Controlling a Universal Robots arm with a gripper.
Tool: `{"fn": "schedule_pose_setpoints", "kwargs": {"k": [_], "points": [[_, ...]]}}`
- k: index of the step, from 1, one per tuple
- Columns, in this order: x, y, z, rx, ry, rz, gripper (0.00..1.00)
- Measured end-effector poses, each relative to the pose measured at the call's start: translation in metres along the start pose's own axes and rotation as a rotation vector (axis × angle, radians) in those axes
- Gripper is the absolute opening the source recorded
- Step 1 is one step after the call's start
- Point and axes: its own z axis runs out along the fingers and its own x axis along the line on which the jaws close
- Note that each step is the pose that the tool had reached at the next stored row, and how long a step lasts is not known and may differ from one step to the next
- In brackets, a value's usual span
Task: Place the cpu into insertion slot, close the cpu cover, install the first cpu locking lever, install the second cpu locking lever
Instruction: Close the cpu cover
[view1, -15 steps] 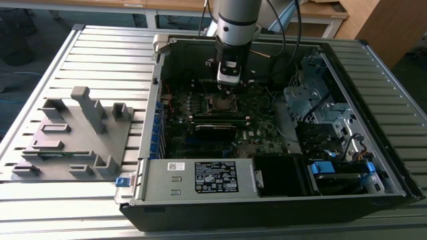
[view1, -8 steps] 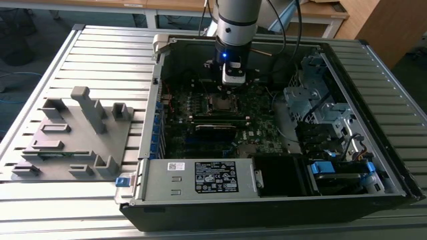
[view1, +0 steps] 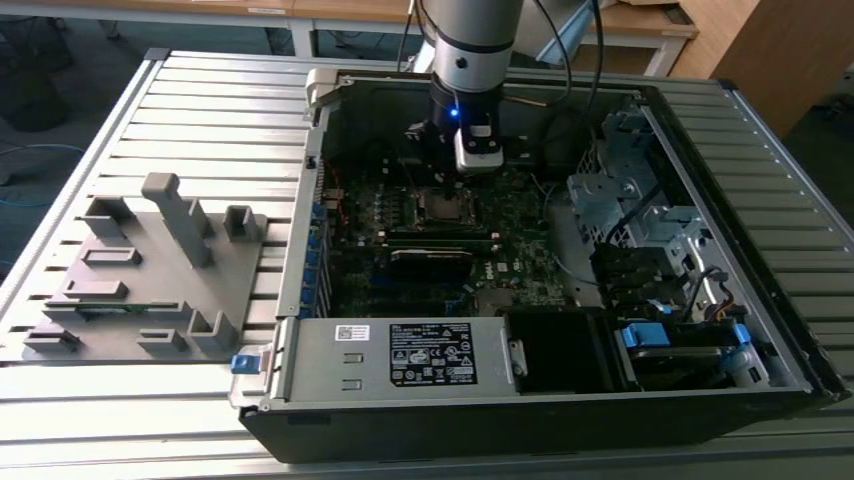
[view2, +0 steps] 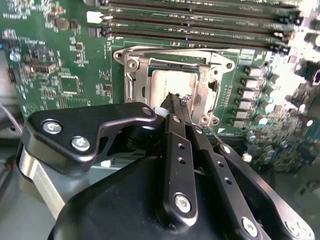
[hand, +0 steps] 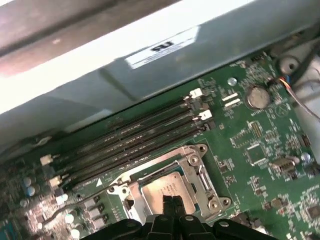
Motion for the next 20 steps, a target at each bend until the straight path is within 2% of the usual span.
{"fn": "schedule_pose_setpoints", "kwargs": {"k": [16, 20], "points": [[0.0000, 0.0000, 0.0030, -0.0009, -0.0014, -0.289, 0.11], [0.0002, 0.0000, 0.0038, -0.0017, -0.0026, -0.317, 0.11]]}}
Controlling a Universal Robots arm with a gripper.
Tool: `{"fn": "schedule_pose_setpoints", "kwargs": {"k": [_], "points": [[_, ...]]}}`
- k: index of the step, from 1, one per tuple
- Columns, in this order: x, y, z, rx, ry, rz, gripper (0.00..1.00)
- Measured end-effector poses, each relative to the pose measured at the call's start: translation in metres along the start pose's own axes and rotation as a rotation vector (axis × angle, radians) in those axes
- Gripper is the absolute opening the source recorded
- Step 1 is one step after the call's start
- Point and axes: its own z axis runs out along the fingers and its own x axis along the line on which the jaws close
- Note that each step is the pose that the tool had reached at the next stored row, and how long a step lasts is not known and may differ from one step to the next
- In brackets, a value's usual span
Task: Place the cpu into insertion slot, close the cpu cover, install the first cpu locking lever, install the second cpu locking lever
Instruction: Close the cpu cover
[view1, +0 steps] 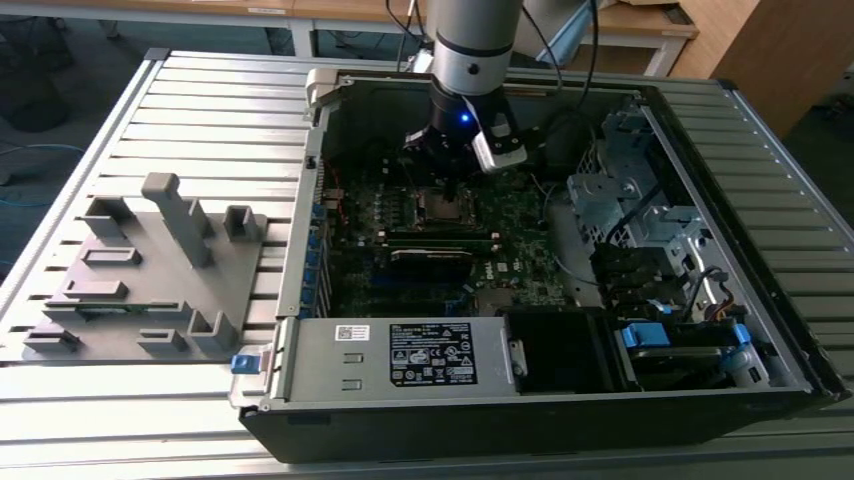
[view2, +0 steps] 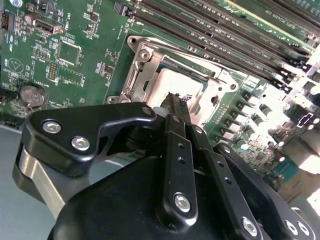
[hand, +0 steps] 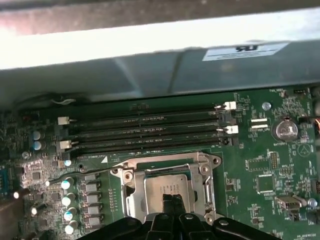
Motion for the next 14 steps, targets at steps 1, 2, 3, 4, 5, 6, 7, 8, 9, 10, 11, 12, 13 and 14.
{"fn": "schedule_pose_setpoints", "kwargs": {"k": [1, 2, 3, 4, 5, 6, 7, 8, 9, 10, 11, 12, 13, 14], "points": [[0.0000, 0.0000, 0.0003, 0.0001, -0.0002, -0.009, 0.11], [0.0001, -0.0001, 0.0003, 0.0003, -0.0005, -0.016, 0.11], [0.0002, -0.0001, 0.0003, 0.0004, -0.0007, -0.017, 0.11], [0.0002, -0.0001, 0.0004, 0.0004, -0.0008, -0.017, 0.11], [0.0004, -0.0001, 0.0007, 0.0000, -0.0012, -0.017, 0.11], [0.0004, -0.0001, 0.0010, -0.0002, -0.0014, -0.019, 0.11], [0.0004, -0.0001, 0.0011, 0.0001, -0.0014, -0.027, 0.11], [0.0004, -0.0001, 0.0013, 0.0000, -0.0015, -0.039, 0.11], [0.0004, -0.0001, 0.0014, 0.0000, -0.0015, -0.049, 0.11], [0.0005, -0.0001, 0.0014, 0.0001, -0.0016, -0.052, 0.11], [0.0006, -0.0001, 0.0014, 0.0001, -0.0018, -0.052, 0.11], [0.0023, -0.0003, 0.0015, -0.0002, -0.0028, -0.054, 0.11], [0.0031, -0.0003, 0.0015, -0.0001, -0.0029, -0.054, 0.11], [0.0031, -0.0003, 0.0015, -0.0002, -0.0029, -0.054, 0.11]]}}
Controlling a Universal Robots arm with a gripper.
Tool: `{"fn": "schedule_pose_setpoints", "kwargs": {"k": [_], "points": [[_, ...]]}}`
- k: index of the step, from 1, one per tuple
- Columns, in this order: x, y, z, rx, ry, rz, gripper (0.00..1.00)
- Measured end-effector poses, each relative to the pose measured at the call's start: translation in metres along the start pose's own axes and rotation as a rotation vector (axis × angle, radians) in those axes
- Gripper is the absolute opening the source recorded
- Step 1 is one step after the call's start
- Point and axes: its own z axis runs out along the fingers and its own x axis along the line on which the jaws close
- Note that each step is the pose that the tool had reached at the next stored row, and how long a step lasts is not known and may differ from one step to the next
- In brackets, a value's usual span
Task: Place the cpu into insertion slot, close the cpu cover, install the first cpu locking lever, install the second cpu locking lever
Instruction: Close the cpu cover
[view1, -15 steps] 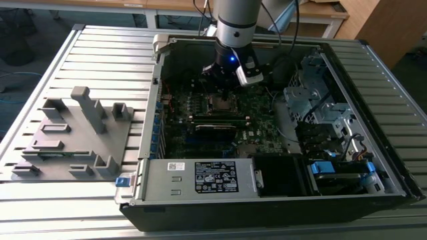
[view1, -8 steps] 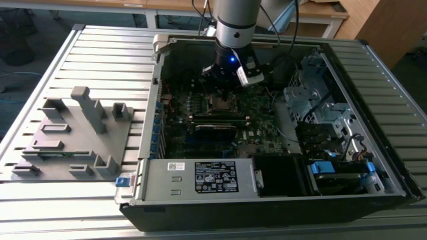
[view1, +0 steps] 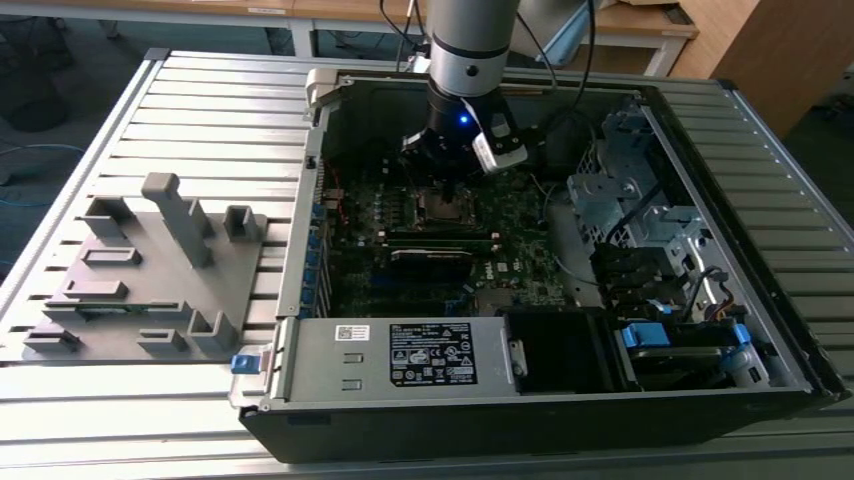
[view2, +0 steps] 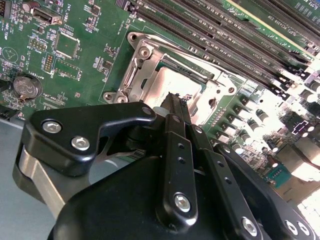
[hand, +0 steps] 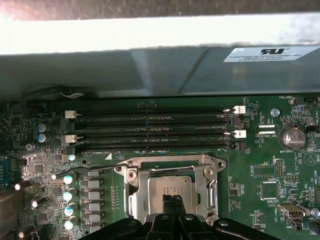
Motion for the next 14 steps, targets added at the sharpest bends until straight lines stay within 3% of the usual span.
{"fn": "schedule_pose_setpoints", "kwargs": {"k": [9, 14], "points": [[0.0008, -0.0001, 0.0002, -0.0001, -0.0001, 0.000, 0.11], [0.0075, -0.0004, 0.0006, 0.0000, -0.0005, 0.000, 0.11]]}}
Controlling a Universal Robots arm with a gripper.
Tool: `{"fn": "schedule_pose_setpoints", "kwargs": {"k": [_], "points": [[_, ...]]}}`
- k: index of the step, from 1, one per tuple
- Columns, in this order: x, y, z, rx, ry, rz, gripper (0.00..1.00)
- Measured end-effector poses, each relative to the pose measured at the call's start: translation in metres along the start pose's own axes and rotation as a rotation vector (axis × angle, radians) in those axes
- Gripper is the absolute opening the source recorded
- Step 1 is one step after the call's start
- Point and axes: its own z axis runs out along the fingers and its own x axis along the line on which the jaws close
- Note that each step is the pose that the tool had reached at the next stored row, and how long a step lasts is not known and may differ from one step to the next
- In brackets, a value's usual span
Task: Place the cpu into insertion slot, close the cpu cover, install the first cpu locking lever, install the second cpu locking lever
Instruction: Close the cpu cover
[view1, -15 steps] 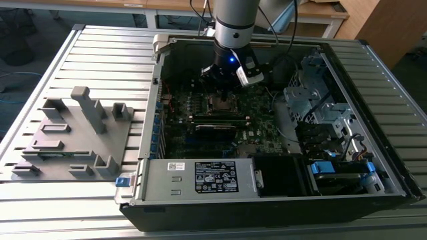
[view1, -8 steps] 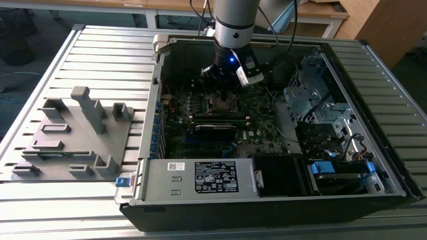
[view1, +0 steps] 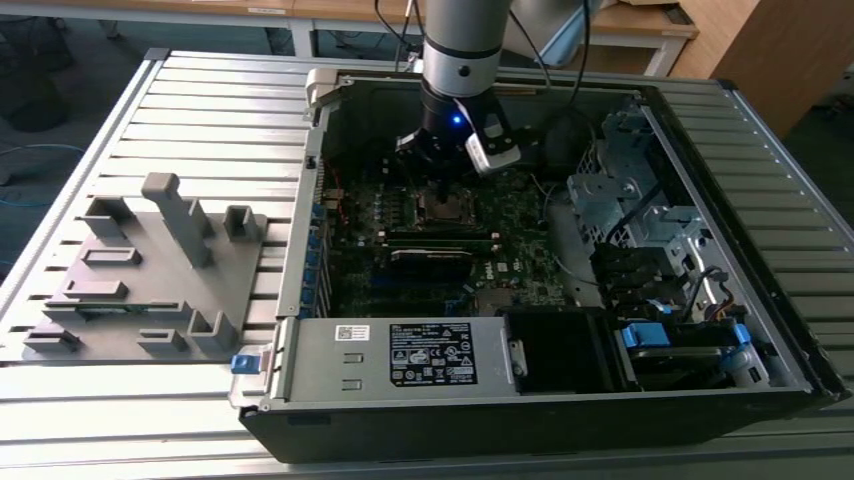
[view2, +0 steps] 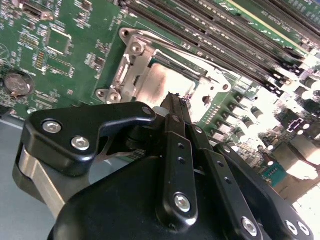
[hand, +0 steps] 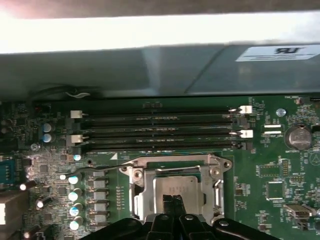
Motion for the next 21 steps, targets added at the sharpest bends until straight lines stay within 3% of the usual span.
{"fn": "schedule_pose_setpoints", "kwargs": {"k": [13, 21], "points": [[0.0151, -0.0008, 0.0018, -0.0001, -0.0007, 0.000, 0.11], [0.0170, -0.0009, 0.0045, 0.0002, -0.0006, 0.000, 0.11]]}}
